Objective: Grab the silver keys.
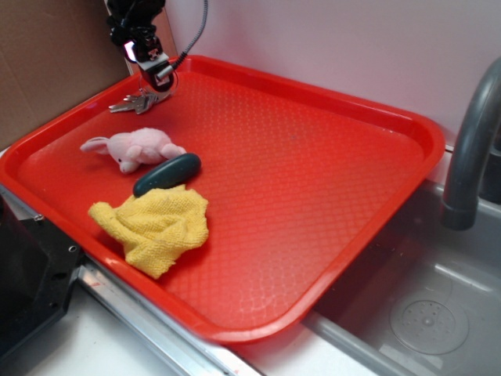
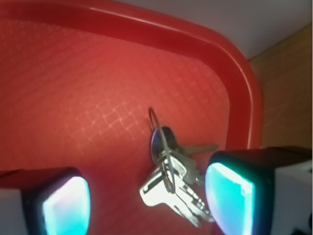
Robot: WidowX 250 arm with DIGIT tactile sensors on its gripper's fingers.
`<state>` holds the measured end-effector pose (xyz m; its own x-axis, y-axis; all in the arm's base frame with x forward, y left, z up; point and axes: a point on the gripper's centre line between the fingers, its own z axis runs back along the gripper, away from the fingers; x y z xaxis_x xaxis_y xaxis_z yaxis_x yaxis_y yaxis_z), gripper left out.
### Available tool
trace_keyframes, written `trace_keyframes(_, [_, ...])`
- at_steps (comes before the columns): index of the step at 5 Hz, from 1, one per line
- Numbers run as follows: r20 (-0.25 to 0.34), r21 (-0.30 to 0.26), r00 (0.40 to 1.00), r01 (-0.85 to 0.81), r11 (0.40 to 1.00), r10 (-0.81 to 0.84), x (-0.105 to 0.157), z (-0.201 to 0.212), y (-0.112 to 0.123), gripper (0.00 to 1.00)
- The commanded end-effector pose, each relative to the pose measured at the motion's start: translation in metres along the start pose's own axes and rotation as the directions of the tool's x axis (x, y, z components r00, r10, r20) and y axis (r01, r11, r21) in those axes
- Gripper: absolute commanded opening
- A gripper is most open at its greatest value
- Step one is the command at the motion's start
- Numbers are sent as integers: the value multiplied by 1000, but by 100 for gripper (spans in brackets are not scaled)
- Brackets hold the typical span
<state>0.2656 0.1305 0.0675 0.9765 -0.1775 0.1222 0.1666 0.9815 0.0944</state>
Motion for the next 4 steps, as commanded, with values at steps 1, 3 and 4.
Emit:
trace_keyframes(1, [20,35,1000,8,999,-9,7,10,8,100])
trace_keyframes(3, [-10,47,1000,14,999,-14,15,-17,14,100])
trace_keyframes(4, [-14,45,999,45,998,-45,23,-24,6,100])
